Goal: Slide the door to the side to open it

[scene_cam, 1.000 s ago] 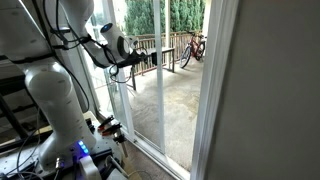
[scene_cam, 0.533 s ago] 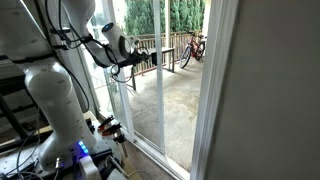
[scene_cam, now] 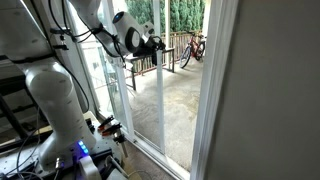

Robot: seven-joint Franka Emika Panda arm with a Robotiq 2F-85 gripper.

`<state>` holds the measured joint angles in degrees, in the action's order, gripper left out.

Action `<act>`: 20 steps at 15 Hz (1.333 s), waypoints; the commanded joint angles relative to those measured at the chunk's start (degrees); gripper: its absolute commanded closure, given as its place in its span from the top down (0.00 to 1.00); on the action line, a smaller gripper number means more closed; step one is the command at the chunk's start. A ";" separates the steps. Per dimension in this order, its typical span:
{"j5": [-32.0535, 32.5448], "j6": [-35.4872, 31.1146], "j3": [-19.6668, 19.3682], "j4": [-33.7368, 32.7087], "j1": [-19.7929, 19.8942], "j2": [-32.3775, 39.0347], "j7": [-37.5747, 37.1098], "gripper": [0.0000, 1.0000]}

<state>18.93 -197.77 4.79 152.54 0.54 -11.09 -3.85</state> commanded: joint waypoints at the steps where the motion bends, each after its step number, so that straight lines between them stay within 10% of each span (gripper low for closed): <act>1: -5.52 -0.43 -0.45 -4.05 -2.75 0.34 2.68 1.00; 11: -8.04 -0.95 5.07 -8.51 -5.11 -0.07 2.34 1.00; 20: -20.28 -0.71 22.80 -8.41 4.12 -0.97 5.95 1.00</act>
<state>2.84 -197.76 21.11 143.96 1.71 -11.04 -1.00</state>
